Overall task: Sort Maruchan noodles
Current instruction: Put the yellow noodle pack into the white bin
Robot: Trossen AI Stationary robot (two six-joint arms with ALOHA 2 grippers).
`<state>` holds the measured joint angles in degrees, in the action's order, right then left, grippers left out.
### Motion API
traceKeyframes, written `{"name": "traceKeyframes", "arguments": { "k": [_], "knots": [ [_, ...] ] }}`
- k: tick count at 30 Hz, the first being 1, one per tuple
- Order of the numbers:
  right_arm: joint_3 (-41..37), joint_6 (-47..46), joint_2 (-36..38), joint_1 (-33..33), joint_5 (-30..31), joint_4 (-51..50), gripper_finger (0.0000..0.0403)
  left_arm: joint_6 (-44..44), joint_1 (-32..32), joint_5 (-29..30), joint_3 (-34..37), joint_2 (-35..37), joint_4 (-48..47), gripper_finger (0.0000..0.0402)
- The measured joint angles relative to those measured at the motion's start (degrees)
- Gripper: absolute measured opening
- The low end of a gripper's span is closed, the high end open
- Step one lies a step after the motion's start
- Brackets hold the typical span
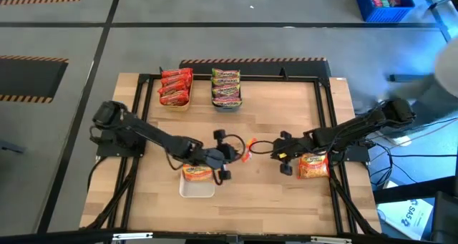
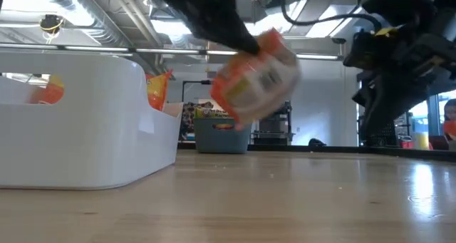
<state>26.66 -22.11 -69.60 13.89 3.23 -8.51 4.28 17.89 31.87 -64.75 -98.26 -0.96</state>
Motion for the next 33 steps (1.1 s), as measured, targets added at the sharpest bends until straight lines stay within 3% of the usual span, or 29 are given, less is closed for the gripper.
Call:
{"name": "traceKeyframes", "arguments": {
  "k": [5, 9, 13, 17, 20, 25, 33],
  "knots": [
    [-0.2, -2.88, -0.1, -0.02, -0.27, -1.43, 0.0028, 0.22, -0.9, -4.08, -0.04, -6.16, 8.69, 0.0007],
    [-0.18, -3.14, -0.53, -0.04, -0.79, -1.23, 0.0028, 1.28, -2.41, -11.02, -0.09, -8.44, 11.74, 0.0042],
    [1.75, -3.0, -0.42, -0.04, -0.74, -3.07, 0.0046, 2.61, -2.4, -12.72, -0.09, -8.23, 10.66, 0.008],
    [5.88, -0.95, -0.4, -0.07, 0.77, -5.47, 0.0103, 1.53, -0.68, -14.61, -0.15, -7.18, 10.63, 0.0092],
    [7.38, 0.89, -0.41, -0.9, 2.74, -1.74, 0.0161, 0.11, 0.78, -14.94, -0.15, -7.67, 10.63, 0.0093],
    [7.43, -0.5, -4.38, -5.89, -4.01, 6.34, 0.0245, 0.02, 1.8, -14.68, -0.12, -10.26, 10.97, 0.0094],
    [7.36, -3.81, -16.13, -10.09, -13.43, 12.87, 0.0288, 0.07, 1.27, -15.07, -0.11, -14.88, 10.87, 0.0094]
  ]
}}
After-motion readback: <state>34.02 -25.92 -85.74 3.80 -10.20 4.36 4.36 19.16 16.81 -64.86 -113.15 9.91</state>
